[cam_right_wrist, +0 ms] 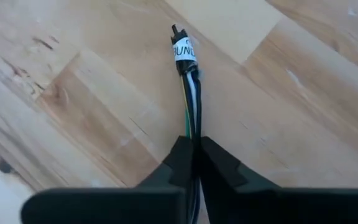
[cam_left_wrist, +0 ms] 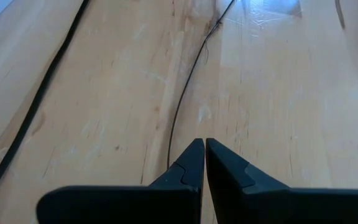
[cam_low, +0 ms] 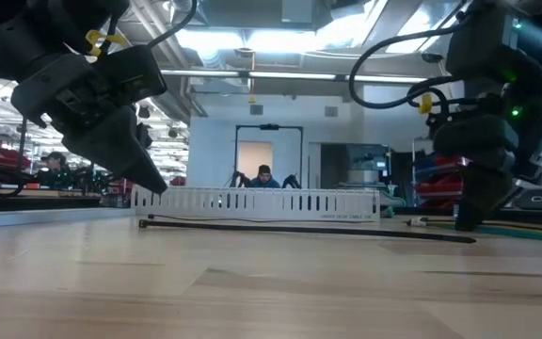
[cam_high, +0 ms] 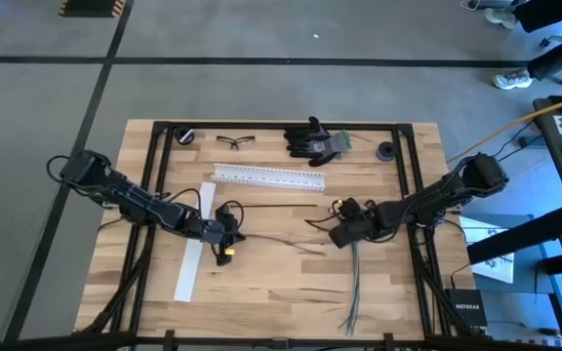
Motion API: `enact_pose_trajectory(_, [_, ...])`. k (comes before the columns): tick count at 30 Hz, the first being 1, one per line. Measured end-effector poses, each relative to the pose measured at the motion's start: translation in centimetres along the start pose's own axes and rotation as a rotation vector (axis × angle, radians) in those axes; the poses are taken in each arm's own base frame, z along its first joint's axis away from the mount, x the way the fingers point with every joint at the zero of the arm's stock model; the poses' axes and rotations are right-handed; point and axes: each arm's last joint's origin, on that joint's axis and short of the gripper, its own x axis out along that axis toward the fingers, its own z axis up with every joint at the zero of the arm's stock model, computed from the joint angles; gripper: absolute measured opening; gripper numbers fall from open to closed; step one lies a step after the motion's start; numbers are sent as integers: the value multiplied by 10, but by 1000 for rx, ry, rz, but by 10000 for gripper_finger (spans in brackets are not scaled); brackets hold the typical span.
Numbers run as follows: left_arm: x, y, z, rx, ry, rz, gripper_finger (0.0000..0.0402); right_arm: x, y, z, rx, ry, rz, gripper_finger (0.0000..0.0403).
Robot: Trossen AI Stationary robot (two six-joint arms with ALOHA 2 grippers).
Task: Ziptie cables
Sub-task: Wrap the black zip tie on the cable
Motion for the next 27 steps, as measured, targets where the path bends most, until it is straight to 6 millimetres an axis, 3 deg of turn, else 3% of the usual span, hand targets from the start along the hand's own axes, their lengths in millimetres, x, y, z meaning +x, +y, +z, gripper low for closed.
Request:
enact_pose_trajectory(7, [-2,0,1,20,-6,-2,0,-27,33,1,-52,-12,90,1])
enact_pose_trajectory(16, [-13,3,3,26,18,8,0,-58,79,11,38,-200,346,0])
enact_pose_trajectory(22, [-18,5,3,32,26,31,0,-54,111,19,57,-304,492,0])
enact_pose_trajectory(27, [-18,5,4,40,11,41,0,-33,127,36,82,-366,464,0])
